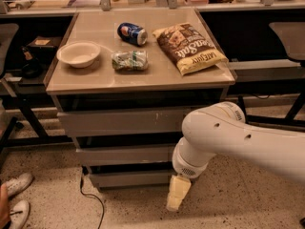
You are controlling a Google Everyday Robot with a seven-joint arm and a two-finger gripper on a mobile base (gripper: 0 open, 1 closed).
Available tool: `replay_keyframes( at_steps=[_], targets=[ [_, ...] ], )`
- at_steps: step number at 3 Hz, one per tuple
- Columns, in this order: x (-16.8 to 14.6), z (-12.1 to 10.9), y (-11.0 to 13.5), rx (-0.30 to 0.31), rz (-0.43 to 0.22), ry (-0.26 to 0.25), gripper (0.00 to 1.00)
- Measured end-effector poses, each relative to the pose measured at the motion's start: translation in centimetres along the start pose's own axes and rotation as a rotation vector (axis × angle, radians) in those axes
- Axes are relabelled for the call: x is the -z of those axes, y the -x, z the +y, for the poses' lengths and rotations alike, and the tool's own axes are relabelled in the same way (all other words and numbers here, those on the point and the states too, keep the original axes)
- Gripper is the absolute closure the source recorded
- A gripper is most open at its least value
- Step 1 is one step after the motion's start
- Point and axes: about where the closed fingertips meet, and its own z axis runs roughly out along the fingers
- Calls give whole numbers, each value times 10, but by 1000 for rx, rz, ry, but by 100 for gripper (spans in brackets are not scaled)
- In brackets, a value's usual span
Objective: Open middle drawer
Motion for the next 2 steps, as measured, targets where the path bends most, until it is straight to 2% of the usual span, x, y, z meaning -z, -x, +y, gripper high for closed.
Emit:
replay_keyframes(
  at_steps=[1, 2],
  targets=[
    [-34, -16, -4, -34, -18, 0, 0],
    [-113, -77, -17, -90, -25, -70, 0]
  ],
)
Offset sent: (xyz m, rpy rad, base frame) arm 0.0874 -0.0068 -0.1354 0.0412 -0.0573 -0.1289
